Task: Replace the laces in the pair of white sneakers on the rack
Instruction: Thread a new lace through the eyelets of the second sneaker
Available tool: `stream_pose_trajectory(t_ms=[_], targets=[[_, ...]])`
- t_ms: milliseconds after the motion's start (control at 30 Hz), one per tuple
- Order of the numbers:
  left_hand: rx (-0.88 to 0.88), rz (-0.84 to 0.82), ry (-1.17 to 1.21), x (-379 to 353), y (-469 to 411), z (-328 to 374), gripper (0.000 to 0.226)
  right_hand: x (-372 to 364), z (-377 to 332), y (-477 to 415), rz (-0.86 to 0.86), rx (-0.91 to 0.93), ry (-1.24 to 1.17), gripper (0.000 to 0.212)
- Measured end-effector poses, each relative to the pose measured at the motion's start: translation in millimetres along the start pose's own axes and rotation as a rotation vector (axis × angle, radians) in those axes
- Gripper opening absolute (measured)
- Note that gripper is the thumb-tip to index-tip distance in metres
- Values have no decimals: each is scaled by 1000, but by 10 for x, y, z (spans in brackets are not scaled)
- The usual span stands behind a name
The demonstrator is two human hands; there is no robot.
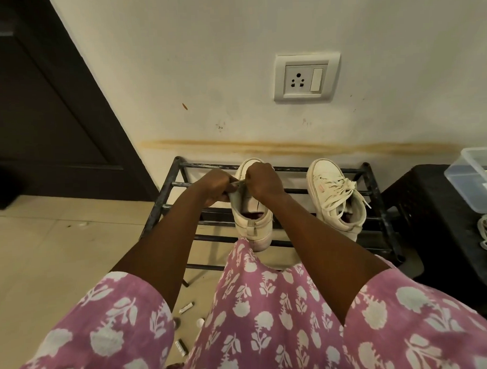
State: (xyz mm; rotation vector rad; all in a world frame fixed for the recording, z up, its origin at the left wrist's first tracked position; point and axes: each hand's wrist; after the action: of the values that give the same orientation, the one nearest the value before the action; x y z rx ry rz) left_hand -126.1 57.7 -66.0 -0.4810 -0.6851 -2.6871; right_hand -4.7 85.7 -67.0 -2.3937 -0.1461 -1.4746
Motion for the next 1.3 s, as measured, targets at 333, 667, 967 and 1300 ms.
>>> stream_pose_trajectory(t_ms=[333, 667, 967, 1300], targets=[[22, 95, 138, -47, -29, -53, 21, -62, 74, -13, 4, -239, -85, 24], [48, 351, 112, -203, -100, -69, 22, 37, 201, 153, 56, -85, -69, 33], [279, 338, 736, -111, 40, 40, 28, 102, 247, 376, -35, -297, 103, 32], [-146, 361, -855, 384, 101, -241, 42, 88, 213, 419, -38, -269, 46, 27]])
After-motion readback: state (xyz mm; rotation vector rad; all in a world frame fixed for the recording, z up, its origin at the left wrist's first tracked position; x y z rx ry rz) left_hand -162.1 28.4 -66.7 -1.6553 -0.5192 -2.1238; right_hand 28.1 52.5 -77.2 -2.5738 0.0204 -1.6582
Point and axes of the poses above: each hand's wrist, its own y-axis away from the middle knuckle, its own x-axis out of the back of the hand, z = x × y, and after that the axes turned 15 degrees about z, right-handed
